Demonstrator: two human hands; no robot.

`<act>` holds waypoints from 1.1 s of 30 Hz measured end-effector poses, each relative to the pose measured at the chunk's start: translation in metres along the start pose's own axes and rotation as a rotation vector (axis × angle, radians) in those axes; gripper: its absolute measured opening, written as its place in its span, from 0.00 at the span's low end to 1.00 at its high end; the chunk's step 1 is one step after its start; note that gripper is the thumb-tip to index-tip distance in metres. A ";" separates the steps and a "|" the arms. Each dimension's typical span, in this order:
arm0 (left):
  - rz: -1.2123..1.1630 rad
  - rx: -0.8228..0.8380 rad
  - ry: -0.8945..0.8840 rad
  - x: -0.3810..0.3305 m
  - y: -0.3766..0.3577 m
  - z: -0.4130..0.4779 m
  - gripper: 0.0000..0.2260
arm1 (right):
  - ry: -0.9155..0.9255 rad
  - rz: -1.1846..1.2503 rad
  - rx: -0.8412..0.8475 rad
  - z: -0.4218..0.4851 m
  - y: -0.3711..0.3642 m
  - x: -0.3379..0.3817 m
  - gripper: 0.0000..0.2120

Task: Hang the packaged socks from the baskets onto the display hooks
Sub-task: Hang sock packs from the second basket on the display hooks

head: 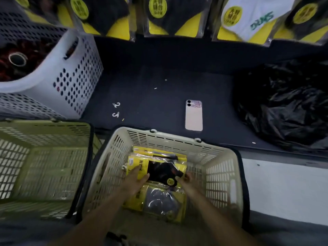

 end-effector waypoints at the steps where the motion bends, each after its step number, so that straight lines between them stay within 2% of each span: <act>1: -0.048 0.015 0.007 0.004 -0.002 0.001 0.30 | -0.009 0.001 -0.006 0.003 0.000 -0.001 0.31; 3: -0.168 0.036 0.015 0.008 -0.007 0.003 0.30 | -0.029 -0.033 -0.004 0.006 -0.001 -0.002 0.33; 6: -0.181 0.049 0.016 0.010 -0.011 0.006 0.31 | -0.038 -0.028 0.005 0.012 -0.001 -0.004 0.34; 9: -0.176 0.047 0.024 0.012 -0.011 0.009 0.31 | -0.011 0.026 0.012 0.015 -0.004 0.000 0.27; 14: -0.212 -0.042 0.037 0.008 -0.008 -0.002 0.33 | 0.061 -0.044 0.076 -0.006 -0.013 0.023 0.18; 17: -0.518 -0.188 0.056 -0.016 -0.002 -0.020 0.29 | 0.171 -0.009 0.042 -0.036 -0.005 0.049 0.12; 19: -0.715 -0.305 0.126 -0.033 0.002 -0.035 0.28 | 0.244 0.046 -0.009 -0.059 0.011 0.064 0.12; 22: -0.980 -0.357 0.183 -0.054 0.001 -0.060 0.38 | 0.271 0.136 -0.098 -0.088 0.042 0.073 0.28; 24: -1.148 -0.290 0.067 -0.073 0.001 -0.071 0.37 | 0.261 0.245 -0.109 -0.107 0.057 0.076 0.39; 27: -1.383 -0.080 -0.299 -0.124 0.011 -0.094 0.21 | 0.341 0.393 -0.028 -0.132 0.066 0.093 0.48; 30: -1.362 -0.016 -0.545 -0.170 0.037 -0.119 0.07 | 0.441 0.477 0.017 -0.156 0.071 0.114 0.42; 33: -1.235 -0.064 -0.713 -0.202 0.067 -0.145 0.04 | 0.627 0.446 0.083 -0.186 0.073 0.142 0.30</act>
Point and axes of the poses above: each hand's wrist, its own z-axis towards the middle knuckle, its own y-axis out of the back of the hand, x = y × z, the point moved 5 cm from there along z, towards the middle knuckle, and after that the axes turned 8 degrees about x, right-handed, at the moved point
